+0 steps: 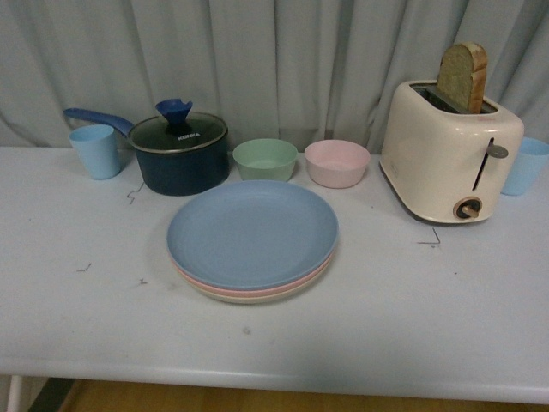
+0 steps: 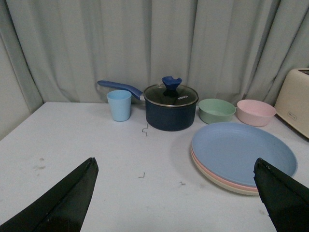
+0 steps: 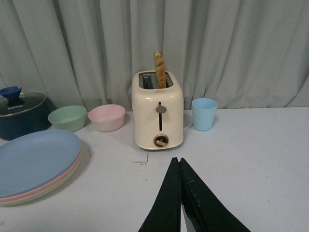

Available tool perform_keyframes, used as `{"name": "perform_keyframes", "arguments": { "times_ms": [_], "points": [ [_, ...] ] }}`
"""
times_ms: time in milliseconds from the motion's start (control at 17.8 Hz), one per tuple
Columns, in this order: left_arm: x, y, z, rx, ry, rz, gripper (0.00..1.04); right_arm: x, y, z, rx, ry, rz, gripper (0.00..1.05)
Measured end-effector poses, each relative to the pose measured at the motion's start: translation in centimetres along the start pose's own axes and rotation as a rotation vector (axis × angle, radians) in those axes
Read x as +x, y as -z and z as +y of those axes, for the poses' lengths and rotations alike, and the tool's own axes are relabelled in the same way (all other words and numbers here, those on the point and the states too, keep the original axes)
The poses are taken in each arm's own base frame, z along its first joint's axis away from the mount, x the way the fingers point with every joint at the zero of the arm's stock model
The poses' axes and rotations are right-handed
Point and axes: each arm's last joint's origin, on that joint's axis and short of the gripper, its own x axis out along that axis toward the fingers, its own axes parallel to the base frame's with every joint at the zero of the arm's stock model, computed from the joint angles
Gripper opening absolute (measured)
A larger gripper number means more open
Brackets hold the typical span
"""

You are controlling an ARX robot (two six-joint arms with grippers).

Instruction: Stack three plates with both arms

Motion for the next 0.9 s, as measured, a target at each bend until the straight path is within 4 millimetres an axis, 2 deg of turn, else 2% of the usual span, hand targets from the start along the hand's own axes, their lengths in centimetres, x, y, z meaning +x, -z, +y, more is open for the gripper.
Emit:
{"name": "perform_keyframes", "arguments": {
  "times_ms": [224, 281, 337, 617, 673, 898],
  "points": [
    [0.0, 0.0, 0.0, 0.000, 0.000, 0.000, 0.98, -0.2, 0.0, 0.0, 0.000, 0.000, -0.001, 0.02],
    [0.0, 0.0, 0.0, 0.000, 0.000, 0.000, 0.98, -0.8, 0.6, 0.0, 0.000, 0.000, 0.052, 0.02],
    [0.0, 0.0, 0.0, 0.000, -0.001, 0.000, 0.98, -1.3, 0.2, 0.0, -0.001, -0.002, -0.003, 0.02],
    [0.0, 0.0, 0.0, 0.000, 0.000, 0.000, 0.98, -1.2, 0.3, 0.0, 0.000, -0.002, 0.009, 0.02],
    [0.0, 0.0, 0.0, 0.000, 0.000, 0.000, 0.98, -1.2, 0.3, 0.0, -0.001, -0.002, 0.010, 0.06],
    [0.0, 0.0, 0.0, 0.000, 0.000, 0.000, 0.98, -1.2, 0.3, 0.0, -0.001, -0.002, 0.009, 0.59]
  ]
}}
